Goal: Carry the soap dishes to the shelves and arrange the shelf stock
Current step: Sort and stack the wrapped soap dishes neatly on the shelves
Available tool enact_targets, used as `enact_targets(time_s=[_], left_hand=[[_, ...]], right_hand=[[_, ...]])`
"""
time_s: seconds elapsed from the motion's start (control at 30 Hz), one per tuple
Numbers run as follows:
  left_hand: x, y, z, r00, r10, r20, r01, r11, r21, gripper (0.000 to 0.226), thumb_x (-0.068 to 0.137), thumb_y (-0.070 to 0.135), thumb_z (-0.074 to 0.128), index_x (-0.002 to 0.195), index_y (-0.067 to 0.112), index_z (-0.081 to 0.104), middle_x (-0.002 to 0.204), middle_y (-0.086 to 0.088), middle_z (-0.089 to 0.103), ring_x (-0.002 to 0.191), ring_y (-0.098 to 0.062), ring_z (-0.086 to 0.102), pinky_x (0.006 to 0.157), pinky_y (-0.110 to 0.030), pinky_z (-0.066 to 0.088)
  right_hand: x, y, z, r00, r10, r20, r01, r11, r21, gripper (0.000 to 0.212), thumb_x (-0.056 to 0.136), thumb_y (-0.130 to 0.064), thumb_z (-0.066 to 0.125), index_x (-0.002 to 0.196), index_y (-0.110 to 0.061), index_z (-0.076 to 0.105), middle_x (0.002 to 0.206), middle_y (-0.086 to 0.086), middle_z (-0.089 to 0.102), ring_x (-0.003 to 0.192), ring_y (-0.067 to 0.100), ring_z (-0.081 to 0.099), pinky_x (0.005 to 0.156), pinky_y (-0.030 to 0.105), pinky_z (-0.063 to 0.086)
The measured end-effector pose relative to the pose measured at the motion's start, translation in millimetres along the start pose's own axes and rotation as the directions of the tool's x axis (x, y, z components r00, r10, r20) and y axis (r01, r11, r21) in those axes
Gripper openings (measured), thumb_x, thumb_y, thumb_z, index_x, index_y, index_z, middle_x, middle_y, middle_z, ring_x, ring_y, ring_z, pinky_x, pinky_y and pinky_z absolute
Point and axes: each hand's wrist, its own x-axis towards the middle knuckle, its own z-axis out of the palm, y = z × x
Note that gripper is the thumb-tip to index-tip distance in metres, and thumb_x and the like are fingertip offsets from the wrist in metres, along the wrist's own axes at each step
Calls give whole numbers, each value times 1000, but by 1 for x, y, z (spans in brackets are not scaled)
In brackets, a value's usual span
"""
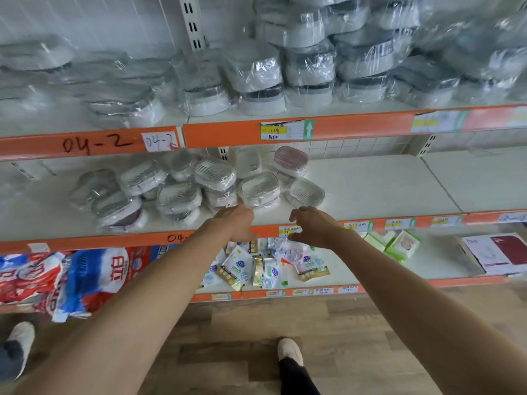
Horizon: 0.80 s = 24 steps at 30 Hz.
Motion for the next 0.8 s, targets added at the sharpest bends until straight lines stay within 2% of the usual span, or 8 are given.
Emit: enact_targets(time_s=[0.1,0.2,0.27,0.43,0.53,0.63,0.7,0.8], left_hand=[[-29,2,-16,996,29,85,-25,999,-44,42,86,43,64,102,5,61,88,-2,51,83,-23,55,69,-31,47],[-58,1,-38,993,36,111,-29,998,-57,50,85,49,64,103,3,62,95,-5,58,85,-22,57,73,-31,47],[-74,-3,-57,996,43,82,-37,997,-72,54,86,53,61,104,2,62,96,-6,59,88,-23,58,76,-31,47],[-99,-20,-104,997,12,-78,-27,981,-193,48,87,50,61,97,4,67,99,-11,67,87,-25,64,70,-33,49],[-114,-29,-129,975,-9,-220,-40,975,-218,39,89,43,62,106,8,64,104,-6,62,93,-23,61,79,-36,50],[-120,-39,-151,945,-26,-326,-48,975,-217,35,87,42,62,103,10,64,104,-4,61,97,-23,59,82,-35,49],[-116,-47,-165,925,-45,-378,-37,978,-207,37,86,42,62,103,10,64,105,-5,62,99,-24,60,86,-38,50],[-106,-56,-186,900,-53,-432,-23,985,-168,45,88,43,60,119,10,59,117,-5,58,108,-24,56,90,-36,48]], right_hand=[[-22,-20,-18,998,-28,51,29,1000,-9,48,89,-39,62,128,-12,52,124,7,57,114,23,52,91,31,42],[-41,-43,-39,995,-61,78,64,997,-32,46,89,-39,63,125,-12,55,122,8,59,112,24,54,89,31,43],[-51,-57,-57,995,-76,66,79,996,-43,45,88,-38,63,124,-12,56,120,9,61,111,26,56,90,32,44],[-64,-87,-112,988,-146,-43,140,983,-117,45,90,-36,62,125,-10,57,121,7,62,114,24,56,92,28,41],[-63,-97,-137,985,-151,-89,136,978,-159,45,88,-42,62,123,-14,58,119,6,63,110,25,57,93,33,45],[-60,-103,-158,978,-161,-136,142,980,-139,42,87,-37,65,121,-13,59,118,7,62,107,23,57,90,32,46],[-57,-105,-175,972,-167,-163,143,978,-151,43,88,-35,64,123,-12,57,118,7,60,108,23,57,91,30,44],[-45,-104,-202,958,-180,-222,140,973,-182,45,90,-36,62,126,-11,54,122,7,57,110,24,55,90,31,43]])
